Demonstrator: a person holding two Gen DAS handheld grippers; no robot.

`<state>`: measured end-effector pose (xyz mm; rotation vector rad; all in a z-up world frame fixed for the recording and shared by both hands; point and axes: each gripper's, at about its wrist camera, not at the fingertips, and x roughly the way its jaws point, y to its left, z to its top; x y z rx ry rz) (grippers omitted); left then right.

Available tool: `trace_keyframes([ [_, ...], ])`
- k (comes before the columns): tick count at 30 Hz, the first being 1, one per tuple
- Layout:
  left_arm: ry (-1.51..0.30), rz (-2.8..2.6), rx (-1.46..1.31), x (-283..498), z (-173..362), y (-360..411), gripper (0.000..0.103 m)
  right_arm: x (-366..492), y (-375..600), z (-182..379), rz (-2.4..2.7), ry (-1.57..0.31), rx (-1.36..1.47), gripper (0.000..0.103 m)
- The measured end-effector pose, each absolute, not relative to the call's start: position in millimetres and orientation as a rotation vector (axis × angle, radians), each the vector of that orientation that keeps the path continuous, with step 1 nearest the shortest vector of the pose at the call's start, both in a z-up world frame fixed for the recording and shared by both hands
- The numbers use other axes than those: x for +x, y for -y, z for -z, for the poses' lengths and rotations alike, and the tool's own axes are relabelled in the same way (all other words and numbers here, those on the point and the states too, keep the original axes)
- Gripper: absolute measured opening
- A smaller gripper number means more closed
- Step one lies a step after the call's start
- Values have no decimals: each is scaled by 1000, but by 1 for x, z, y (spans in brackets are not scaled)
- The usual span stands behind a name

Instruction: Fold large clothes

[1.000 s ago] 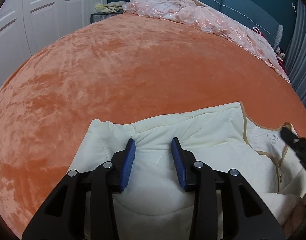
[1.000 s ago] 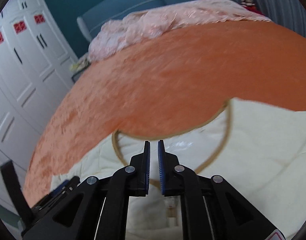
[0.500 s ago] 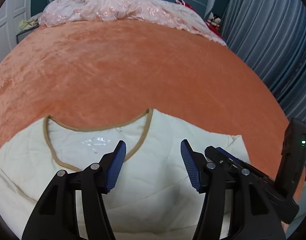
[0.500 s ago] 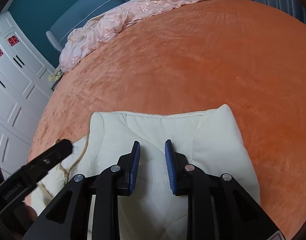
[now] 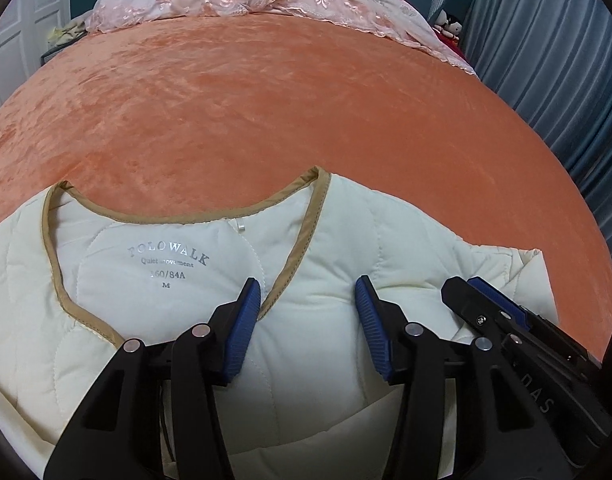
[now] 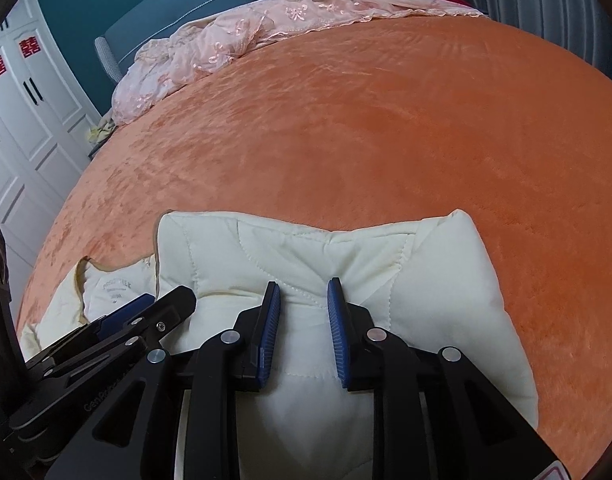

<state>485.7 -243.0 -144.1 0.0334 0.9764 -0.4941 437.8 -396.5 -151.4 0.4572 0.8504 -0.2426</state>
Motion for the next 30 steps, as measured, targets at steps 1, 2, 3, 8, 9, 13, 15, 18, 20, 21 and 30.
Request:
trace_keyframes([
  [1, -975, 495, 30, 486, 144, 243, 48, 438, 397, 151, 245, -846, 455, 20],
  [2, -974, 495, 28, 486, 143, 242, 48, 437, 397, 151, 248, -842, 459, 20],
  [3, -974, 493, 27, 486, 142, 242, 47, 436, 399, 151, 254, -834, 466, 18],
  [8, -937, 386, -51, 490, 114, 207, 27, 423, 409, 128, 385, -781, 500, 4],
  [9, -927, 390, -86, 493, 104, 191, 28, 418, 408, 119, 369, -754, 500, 14],
  [13, -911, 342, -53, 509, 79, 137, 27, 429, 373, 93, 160, -780, 475, 14],
  [15, -954, 339, -7, 519, 79, 123, 21, 446, 343, 93, 55, -843, 444, 14],
  [18, -988, 343, 88, 520, 89, 120, 8, 471, 308, 105, -29, -928, 396, 6],
  [20, -1002, 379, 104, 517, 98, 122, 5, 483, 290, 120, -37, -978, 334, 6],
  [21, -1009, 391, 109, 514, 103, 123, 3, 487, 284, 129, -38, -1009, 311, 4],
  [30, -972, 370, 84, 510, 140, 132, 0, 483, 282, 157, 5, -963, 302, 0],
])
